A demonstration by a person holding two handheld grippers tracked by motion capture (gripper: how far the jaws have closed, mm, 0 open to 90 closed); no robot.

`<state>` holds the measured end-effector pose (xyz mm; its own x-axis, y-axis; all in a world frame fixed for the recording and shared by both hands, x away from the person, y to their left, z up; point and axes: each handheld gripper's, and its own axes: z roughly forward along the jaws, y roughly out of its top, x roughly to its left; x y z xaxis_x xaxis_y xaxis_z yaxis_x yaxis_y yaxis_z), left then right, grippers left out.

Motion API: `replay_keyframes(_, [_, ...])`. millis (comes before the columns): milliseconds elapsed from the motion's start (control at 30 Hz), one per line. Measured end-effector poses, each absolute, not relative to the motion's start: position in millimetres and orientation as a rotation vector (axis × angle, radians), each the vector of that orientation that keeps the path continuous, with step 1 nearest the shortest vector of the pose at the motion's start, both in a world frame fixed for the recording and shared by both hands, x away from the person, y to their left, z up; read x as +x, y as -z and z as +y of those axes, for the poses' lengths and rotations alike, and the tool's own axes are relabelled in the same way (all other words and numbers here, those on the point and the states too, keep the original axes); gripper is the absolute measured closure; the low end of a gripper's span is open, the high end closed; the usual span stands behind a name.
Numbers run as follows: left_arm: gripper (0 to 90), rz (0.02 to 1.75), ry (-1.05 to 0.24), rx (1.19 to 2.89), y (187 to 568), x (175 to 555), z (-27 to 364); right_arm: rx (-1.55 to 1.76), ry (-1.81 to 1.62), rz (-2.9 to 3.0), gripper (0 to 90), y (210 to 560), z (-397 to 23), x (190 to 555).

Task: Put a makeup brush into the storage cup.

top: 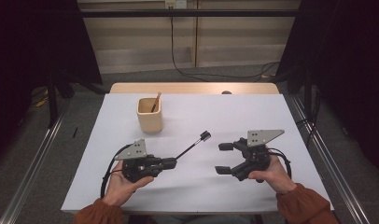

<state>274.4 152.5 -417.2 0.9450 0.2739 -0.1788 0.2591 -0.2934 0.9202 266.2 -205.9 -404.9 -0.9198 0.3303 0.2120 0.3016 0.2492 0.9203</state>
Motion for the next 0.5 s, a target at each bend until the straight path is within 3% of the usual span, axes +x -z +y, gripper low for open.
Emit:
replay_keyframes(233, [85.6,0.375,-0.019,1.895,414.2,274.7,139.5,0.63,-1.818,2.435,19.4,400.1,-205.5,268.7])
replay_keyframes(433, [85.6,0.364,-0.02,1.877,418.4,272.9,134.0,0.62,-1.81,2.421,30.2,399.9,-201.4,270.2])
replay_keyframes(500, [85.5,0.363,-0.02,1.872,418.1,272.4,133.8,0.616,-1.836,2.423,38.1,399.7,-200.1,272.4])
